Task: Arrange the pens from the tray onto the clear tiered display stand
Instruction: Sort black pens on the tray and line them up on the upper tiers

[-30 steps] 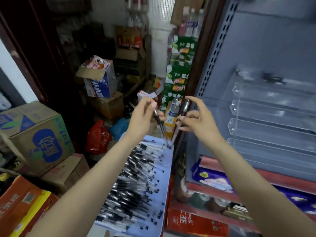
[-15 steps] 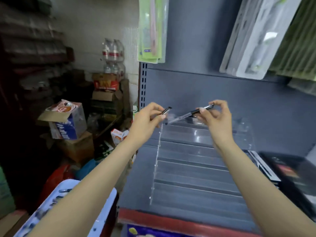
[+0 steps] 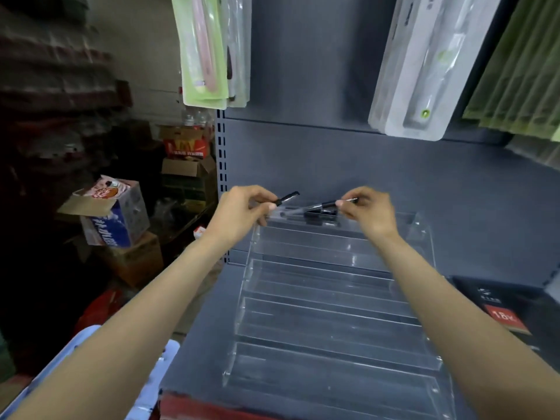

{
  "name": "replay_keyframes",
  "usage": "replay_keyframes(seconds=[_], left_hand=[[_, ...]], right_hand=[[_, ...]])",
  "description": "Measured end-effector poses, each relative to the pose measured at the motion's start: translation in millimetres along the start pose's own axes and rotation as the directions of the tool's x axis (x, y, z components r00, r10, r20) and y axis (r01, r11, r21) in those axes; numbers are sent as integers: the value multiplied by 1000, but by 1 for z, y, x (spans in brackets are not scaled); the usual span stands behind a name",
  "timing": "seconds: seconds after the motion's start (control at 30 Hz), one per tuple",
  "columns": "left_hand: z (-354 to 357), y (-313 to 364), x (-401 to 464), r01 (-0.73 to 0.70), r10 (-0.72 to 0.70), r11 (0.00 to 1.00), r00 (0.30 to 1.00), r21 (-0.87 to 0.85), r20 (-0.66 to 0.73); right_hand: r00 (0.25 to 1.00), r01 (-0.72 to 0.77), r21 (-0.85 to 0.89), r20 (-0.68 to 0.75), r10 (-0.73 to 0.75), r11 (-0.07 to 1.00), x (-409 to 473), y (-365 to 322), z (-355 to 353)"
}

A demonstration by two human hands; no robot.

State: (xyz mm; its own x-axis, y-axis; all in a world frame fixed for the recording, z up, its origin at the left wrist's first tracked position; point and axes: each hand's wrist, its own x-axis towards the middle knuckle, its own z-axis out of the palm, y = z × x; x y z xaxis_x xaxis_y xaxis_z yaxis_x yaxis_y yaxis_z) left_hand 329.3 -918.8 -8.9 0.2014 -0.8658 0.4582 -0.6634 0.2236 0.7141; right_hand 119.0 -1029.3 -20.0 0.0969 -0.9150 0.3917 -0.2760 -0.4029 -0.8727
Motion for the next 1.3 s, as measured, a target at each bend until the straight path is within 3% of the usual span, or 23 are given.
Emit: replay_keyframes(seconds=[0.07, 0.17, 0.27, 0.5, 0.6, 0.67, 0.77, 1.0, 1.1, 1.2, 1.3], left_hand=[[0, 0, 3, -17, 17, 999, 1000, 51, 3], [0, -1, 5, -39, 36, 997, 998, 60, 57], [-2, -1, 6, -52, 44, 997, 990, 56, 137], [-4, -4, 12, -56, 48, 996, 991, 65, 124], [-2, -5, 15, -86, 74, 991, 990, 103, 118], [2, -3, 18, -100, 90, 991, 989, 87, 120], [13, 8, 24, -129, 119, 990, 982, 64, 145], [37, 22, 44, -150, 134, 985, 977, 85, 168], [51, 27, 52, -143, 119, 984, 971, 106, 207], [77, 40, 59, -150, 115, 980, 964, 131, 241], [101, 49, 66, -149, 89, 965, 961, 217, 262]], right_hand=[[998, 53, -212, 23, -50, 976, 2, -3, 0], [991, 66, -364, 131, -19, 929, 2, -8, -1], [974, 24, -412, 214, 72, 911, 8, -15, -2], [961, 49, -497, 259, 95, 867, 15, -22, 6], [973, 67, -411, 227, 30, 909, 10, -21, 2], [979, 50, -194, 204, -10, 980, 1, -24, -3], [951, 11, 75, 307, -33, 997, -11, -30, -7], [994, 27, 132, 102, -41, 991, -4, -18, -36], [999, 43, -87, 10, -42, 995, 1, -4, -56], [993, 90, -407, -31, -112, 909, 2, 4, -73], [982, 70, -547, -110, -155, 834, 3, 17, -90]])
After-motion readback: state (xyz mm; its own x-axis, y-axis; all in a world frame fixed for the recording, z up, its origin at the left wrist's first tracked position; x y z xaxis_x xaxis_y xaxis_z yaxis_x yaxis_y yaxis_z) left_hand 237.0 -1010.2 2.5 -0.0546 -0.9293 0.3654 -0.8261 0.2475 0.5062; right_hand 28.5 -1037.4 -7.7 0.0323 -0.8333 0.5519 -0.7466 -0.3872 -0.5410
